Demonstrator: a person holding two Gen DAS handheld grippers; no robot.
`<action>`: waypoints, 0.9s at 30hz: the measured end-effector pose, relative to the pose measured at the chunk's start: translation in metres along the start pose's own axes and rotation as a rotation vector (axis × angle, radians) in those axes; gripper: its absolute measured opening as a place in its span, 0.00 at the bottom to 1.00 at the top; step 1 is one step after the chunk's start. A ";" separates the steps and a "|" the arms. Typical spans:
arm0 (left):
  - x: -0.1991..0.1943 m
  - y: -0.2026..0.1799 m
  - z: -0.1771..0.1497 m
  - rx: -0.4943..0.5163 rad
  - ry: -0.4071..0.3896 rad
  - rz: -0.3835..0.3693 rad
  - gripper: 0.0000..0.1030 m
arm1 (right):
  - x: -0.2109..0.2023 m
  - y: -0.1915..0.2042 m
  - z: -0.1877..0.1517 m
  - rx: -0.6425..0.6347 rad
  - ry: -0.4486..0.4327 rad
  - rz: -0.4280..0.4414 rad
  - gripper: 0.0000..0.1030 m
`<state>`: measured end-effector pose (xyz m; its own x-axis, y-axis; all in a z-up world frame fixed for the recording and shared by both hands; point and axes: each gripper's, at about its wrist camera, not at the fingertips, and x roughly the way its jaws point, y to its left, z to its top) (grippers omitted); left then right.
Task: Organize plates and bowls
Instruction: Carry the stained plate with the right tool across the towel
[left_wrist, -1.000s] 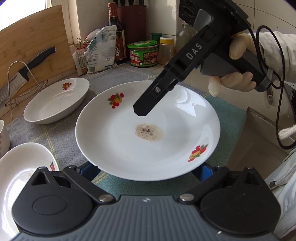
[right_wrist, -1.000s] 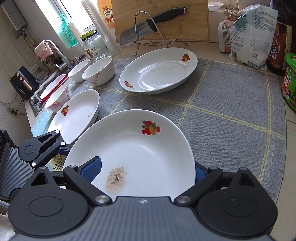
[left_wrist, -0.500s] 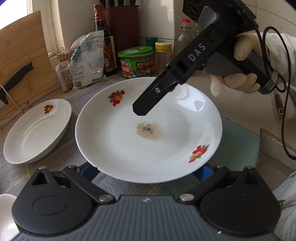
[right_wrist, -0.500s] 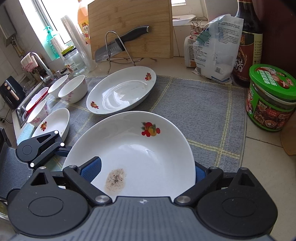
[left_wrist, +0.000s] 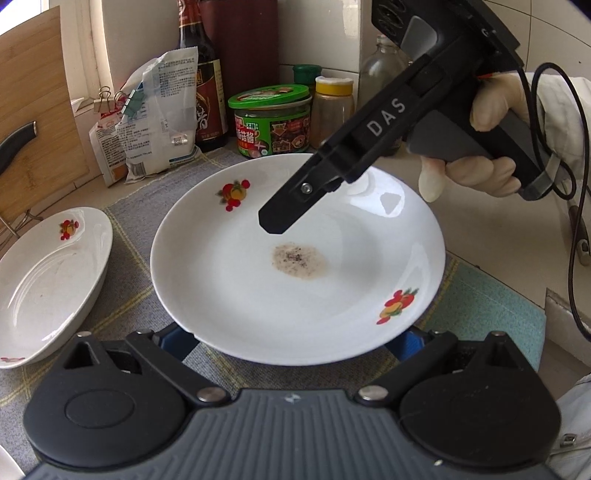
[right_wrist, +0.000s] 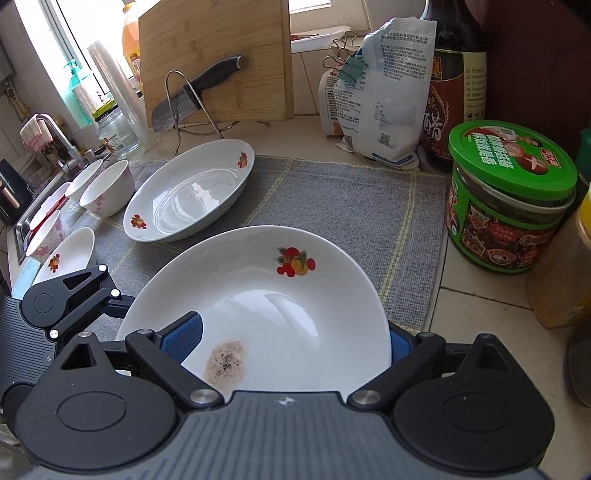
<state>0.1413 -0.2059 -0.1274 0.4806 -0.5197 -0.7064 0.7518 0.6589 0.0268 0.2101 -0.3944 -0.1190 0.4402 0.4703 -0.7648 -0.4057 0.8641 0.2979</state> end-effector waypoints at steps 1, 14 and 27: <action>0.002 -0.001 0.001 -0.001 0.003 0.001 0.98 | 0.000 -0.002 0.000 0.002 0.001 -0.001 0.97; 0.016 -0.003 0.006 -0.030 0.046 0.004 0.98 | 0.012 -0.011 0.000 0.010 0.017 -0.027 0.98; 0.001 -0.001 0.002 -0.060 0.040 0.006 0.99 | -0.001 -0.006 0.002 0.014 -0.010 -0.111 1.00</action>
<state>0.1412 -0.2080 -0.1268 0.4652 -0.4944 -0.7343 0.7199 0.6940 -0.0111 0.2143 -0.3997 -0.1190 0.4897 0.3732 -0.7880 -0.3425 0.9135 0.2198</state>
